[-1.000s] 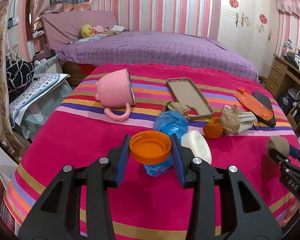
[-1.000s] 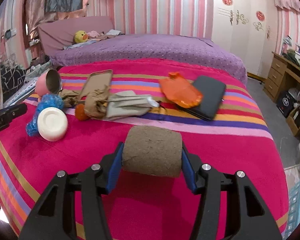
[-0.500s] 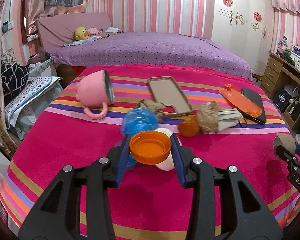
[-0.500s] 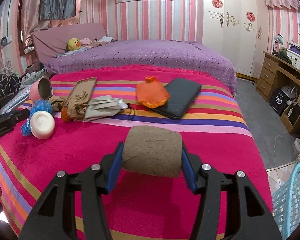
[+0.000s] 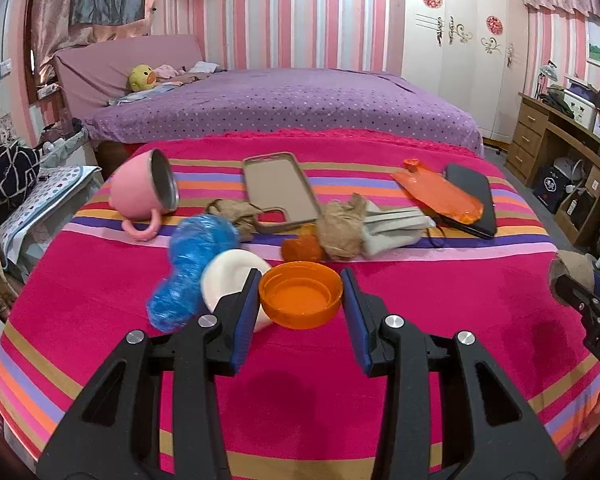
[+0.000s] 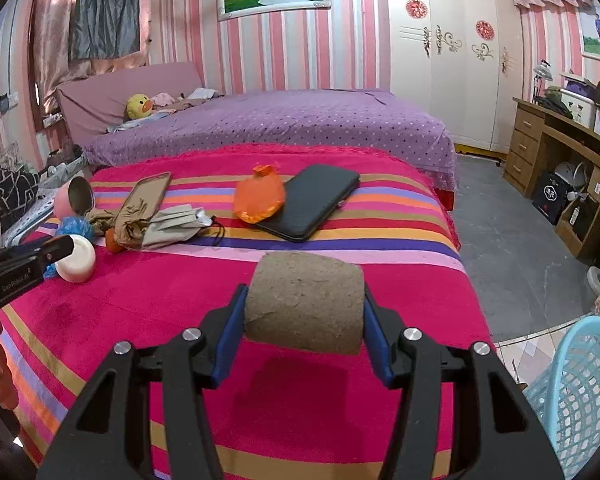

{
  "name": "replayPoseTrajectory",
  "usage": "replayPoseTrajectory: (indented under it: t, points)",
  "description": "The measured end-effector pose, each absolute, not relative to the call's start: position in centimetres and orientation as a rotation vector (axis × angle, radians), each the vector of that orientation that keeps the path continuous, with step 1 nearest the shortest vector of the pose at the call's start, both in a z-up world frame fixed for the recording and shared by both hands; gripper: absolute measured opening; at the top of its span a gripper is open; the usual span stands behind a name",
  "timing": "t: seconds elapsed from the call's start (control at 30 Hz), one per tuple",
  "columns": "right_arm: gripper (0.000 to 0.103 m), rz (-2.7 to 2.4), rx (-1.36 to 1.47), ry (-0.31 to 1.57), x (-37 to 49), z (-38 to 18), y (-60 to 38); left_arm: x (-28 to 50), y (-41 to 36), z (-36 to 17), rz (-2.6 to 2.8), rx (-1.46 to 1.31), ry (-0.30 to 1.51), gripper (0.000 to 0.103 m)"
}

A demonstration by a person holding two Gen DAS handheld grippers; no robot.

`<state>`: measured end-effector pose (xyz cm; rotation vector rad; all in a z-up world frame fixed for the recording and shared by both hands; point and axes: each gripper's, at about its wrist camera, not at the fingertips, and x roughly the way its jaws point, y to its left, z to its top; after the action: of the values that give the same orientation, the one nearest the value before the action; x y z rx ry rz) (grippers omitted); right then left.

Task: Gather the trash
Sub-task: 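Hold the orange lid in the left tool while the right tool grasps a cardboard tube, then carry both items to the blue basket and open both tools over it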

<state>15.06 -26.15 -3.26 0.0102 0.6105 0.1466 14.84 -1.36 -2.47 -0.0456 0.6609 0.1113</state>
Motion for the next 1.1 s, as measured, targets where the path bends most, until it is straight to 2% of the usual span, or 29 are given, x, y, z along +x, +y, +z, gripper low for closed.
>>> replayPoseTrajectory:
  t: [0.6,1.1]
  points:
    - [0.053,0.093,0.054,0.540,11.0,0.0,-34.6,12.3,-9.2,0.2,0.009,0.000,0.592,0.039]
    - [0.053,-0.210,0.051,0.563,3.1,-0.5,-52.1,10.2,-25.6,-0.2,-0.270,0.003,0.620,0.039]
